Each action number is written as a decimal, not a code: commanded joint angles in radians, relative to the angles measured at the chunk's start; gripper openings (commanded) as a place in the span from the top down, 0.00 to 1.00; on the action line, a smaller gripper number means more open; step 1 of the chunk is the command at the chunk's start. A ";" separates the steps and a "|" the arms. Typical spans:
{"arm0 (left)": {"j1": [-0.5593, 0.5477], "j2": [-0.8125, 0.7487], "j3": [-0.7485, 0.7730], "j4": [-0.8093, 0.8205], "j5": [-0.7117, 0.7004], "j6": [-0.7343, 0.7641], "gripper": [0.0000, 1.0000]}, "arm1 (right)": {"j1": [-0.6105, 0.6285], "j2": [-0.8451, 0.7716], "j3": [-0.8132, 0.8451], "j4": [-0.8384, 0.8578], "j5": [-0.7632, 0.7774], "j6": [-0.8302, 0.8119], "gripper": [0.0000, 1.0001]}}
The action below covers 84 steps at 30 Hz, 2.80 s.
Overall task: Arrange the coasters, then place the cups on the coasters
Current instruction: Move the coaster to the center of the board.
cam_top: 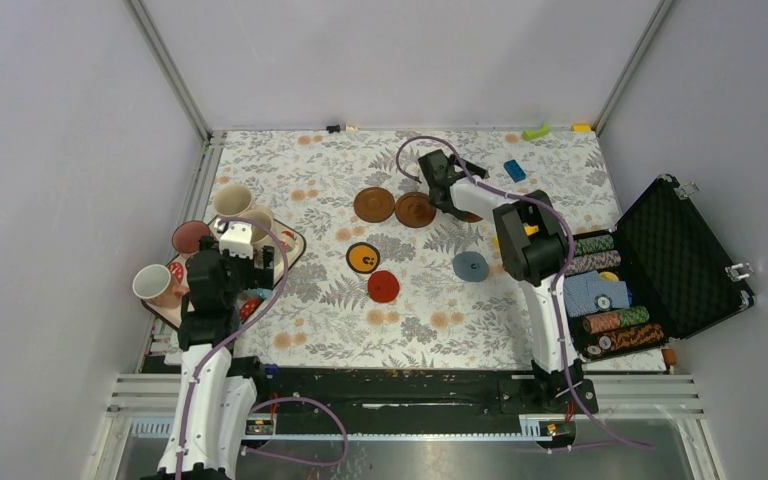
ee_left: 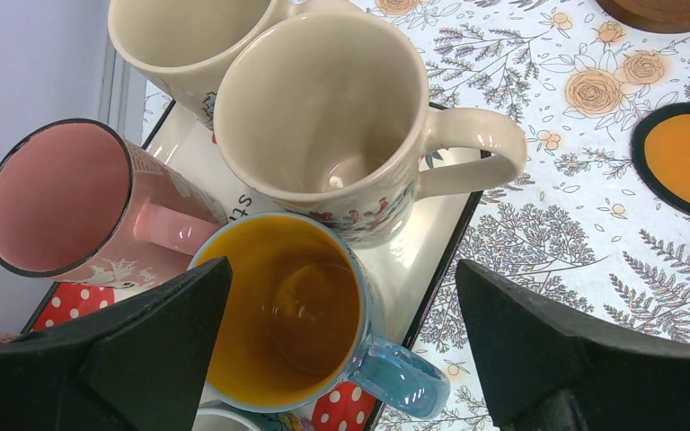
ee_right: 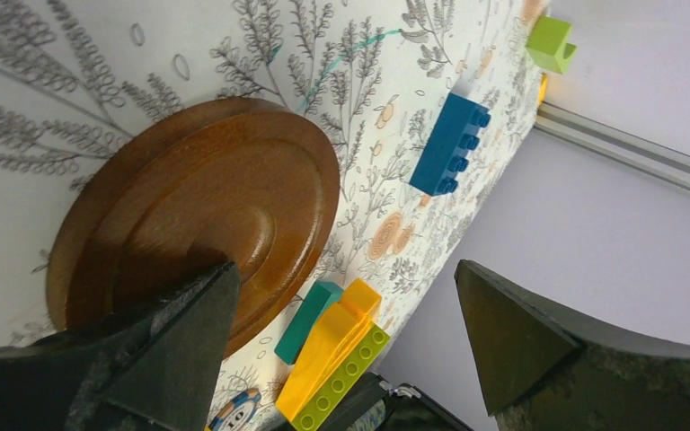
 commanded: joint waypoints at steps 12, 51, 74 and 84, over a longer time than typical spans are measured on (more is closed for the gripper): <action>0.005 -0.024 0.003 0.023 0.021 0.008 0.01 | 0.007 -0.179 0.000 -0.173 -0.150 0.146 0.02; 0.005 -0.019 0.000 0.029 0.011 0.008 0.01 | 0.310 0.205 0.322 -0.168 0.076 0.037 0.02; 0.005 0.003 0.001 0.030 0.027 0.015 0.01 | 0.323 0.328 0.779 -0.239 0.028 0.105 0.02; 0.005 0.013 0.005 0.031 0.025 0.017 0.01 | 0.321 0.390 0.783 -0.254 -0.008 0.109 0.02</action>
